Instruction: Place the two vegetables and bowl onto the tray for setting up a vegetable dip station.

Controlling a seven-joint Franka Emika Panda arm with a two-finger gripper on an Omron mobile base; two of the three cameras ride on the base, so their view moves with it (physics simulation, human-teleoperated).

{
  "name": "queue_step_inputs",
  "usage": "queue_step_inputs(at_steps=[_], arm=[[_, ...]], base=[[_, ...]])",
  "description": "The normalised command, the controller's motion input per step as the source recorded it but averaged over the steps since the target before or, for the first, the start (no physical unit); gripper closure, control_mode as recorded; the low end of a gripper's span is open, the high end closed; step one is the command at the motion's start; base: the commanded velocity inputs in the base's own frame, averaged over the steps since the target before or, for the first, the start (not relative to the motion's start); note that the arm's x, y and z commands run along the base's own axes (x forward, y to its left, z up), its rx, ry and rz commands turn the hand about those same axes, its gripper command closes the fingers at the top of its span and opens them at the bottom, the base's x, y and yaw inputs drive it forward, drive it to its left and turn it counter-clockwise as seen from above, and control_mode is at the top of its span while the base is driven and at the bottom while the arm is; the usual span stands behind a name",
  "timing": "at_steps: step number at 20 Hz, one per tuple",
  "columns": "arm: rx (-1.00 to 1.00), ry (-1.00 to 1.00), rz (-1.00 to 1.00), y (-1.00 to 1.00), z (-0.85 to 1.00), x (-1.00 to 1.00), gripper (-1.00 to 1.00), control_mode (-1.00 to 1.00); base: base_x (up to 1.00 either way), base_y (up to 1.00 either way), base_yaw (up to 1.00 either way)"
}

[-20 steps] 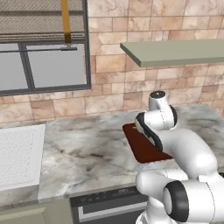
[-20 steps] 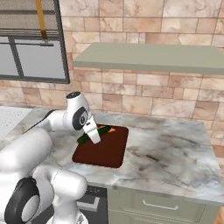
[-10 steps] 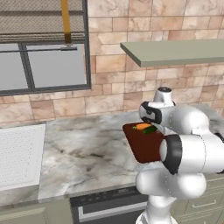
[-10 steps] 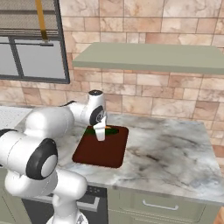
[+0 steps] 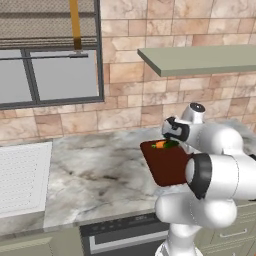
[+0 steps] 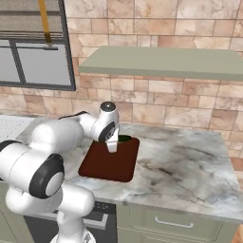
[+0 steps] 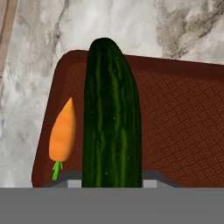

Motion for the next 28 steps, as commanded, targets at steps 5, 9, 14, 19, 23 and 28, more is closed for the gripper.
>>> queue_step_inputs(at_steps=[5, 9, 14, 19, 23, 28], arm=[[0.04, -0.13, 0.0, 0.0, -0.21, 0.09, 1.0, -1.0], [0.0, 0.0, 0.0, 0.0, -0.02, 0.38, 1.0, -1.0], [0.0, 0.0, 0.0, 0.0, -0.01, 0.38, 1.0, -1.0], [0.0, -0.03, 0.0, 0.0, -0.13, 0.23, 1.0, -1.0], [0.0, -0.01, 0.0, -0.01, -0.09, 0.09, 1.0, -1.0], [0.0, -0.02, 0.0, 0.0, -0.19, 0.03, 1.0, -1.0]], base=[[0.0, 0.0, 0.0], [0.0, 0.0, 0.0], [0.0, 0.0, 0.0], [0.0, 0.0, 0.0], [0.0, 0.0, 0.0], [0.0, 0.0, 0.0]])
